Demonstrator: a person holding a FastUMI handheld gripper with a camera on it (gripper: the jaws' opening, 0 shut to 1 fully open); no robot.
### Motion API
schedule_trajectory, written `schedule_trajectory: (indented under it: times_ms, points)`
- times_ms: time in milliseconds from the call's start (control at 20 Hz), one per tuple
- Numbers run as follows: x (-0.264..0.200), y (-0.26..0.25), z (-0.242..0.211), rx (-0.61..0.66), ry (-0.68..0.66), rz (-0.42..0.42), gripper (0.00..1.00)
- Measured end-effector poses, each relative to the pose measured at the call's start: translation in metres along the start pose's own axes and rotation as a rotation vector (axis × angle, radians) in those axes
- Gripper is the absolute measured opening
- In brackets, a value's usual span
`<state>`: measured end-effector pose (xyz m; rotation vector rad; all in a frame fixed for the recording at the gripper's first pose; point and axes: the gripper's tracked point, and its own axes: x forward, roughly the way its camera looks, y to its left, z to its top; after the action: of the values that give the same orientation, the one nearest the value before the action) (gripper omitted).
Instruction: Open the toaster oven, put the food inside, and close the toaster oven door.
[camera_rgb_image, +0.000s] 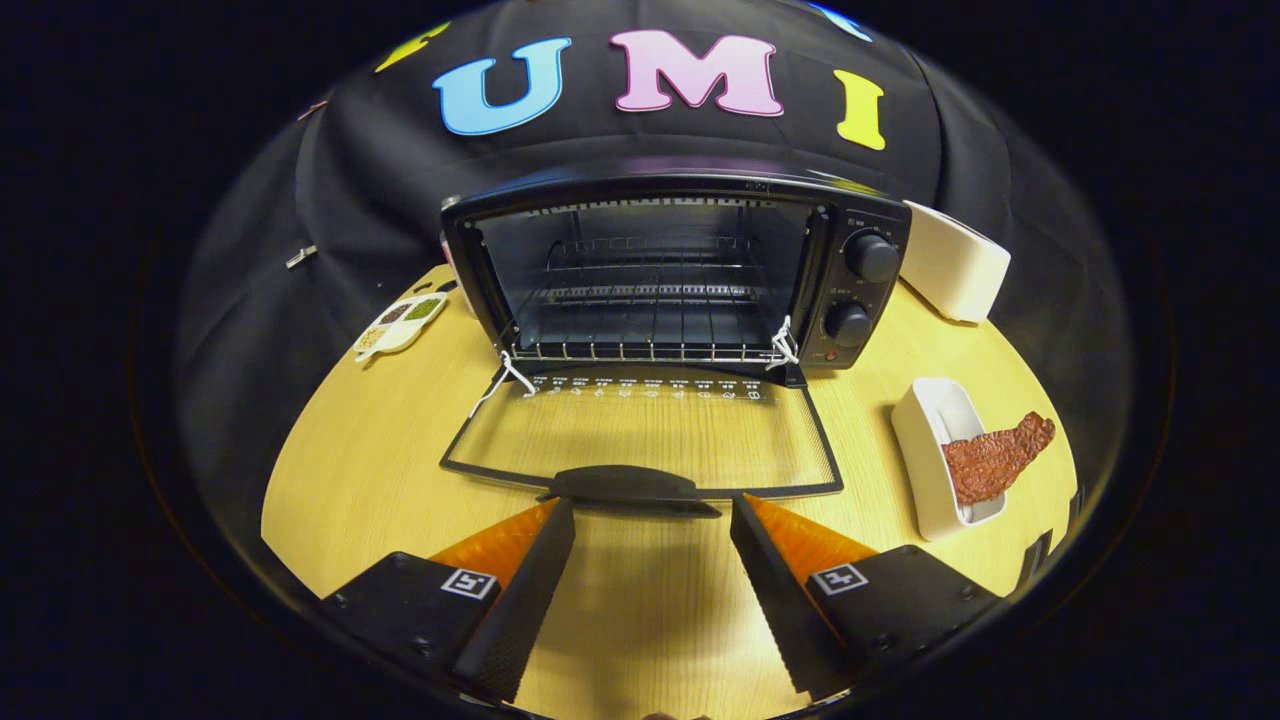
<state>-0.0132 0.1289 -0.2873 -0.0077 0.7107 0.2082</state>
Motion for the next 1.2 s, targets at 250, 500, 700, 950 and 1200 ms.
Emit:
schedule_trajectory:
  times_ms: [250,500,700,950,1200]
  points:
    - [-0.029,-0.009,0.026,-0.027,-0.055,0.025,0.98]
    - [-0.073,-0.038,0.073,-0.032,-0.156,0.018,0.98]
    - [-0.104,-0.064,0.107,-0.055,-0.221,0.027,0.98]
    - [-0.126,-0.114,0.136,-0.110,-0.278,0.047,0.98]
    - [-0.119,-0.187,0.146,-0.055,-0.244,0.059,0.97]
